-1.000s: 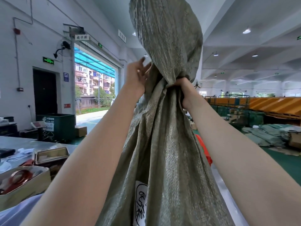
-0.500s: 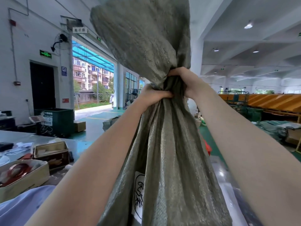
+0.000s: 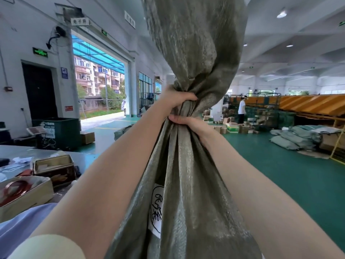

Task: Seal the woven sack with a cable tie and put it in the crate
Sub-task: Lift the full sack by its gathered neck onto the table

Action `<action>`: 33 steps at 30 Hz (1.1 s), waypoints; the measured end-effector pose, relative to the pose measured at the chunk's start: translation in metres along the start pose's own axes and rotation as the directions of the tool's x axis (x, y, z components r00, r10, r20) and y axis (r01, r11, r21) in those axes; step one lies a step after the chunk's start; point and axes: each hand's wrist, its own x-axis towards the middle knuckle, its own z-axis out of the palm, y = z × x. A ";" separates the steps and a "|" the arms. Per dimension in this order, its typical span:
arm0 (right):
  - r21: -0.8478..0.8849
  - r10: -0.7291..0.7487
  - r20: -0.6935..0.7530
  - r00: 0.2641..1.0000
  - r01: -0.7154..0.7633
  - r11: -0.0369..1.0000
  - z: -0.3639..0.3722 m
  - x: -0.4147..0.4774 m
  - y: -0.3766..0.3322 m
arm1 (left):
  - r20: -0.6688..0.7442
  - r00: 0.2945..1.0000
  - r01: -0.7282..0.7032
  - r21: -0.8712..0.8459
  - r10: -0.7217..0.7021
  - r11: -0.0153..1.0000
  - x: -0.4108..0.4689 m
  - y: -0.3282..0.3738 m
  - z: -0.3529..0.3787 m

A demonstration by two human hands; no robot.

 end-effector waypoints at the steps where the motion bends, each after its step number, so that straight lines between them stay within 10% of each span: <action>1: -0.025 -0.028 -0.083 0.996 0.026 0.999 0.004 0.002 0.001 | 0.022 1.000 0.011 -0.008 -0.011 1.000 0.000 -0.002 -0.001; 10: -0.033 0.057 -0.317 0.947 -0.071 0.997 0.002 0.026 0.010 | 0.555 0.796 0.114 0.255 -0.242 0.960 -0.033 -0.037 -0.050; 26: 0.003 0.169 -0.204 0.964 -0.172 0.985 -0.002 0.041 0.032 | 0.218 0.961 0.177 -0.001 -0.173 0.984 -0.068 -0.097 0.007; 33: -0.424 0.436 0.165 0.885 -0.335 0.841 -0.036 -0.015 0.039 | 0.139 0.953 0.275 -0.032 -0.268 0.961 -0.068 -0.109 0.016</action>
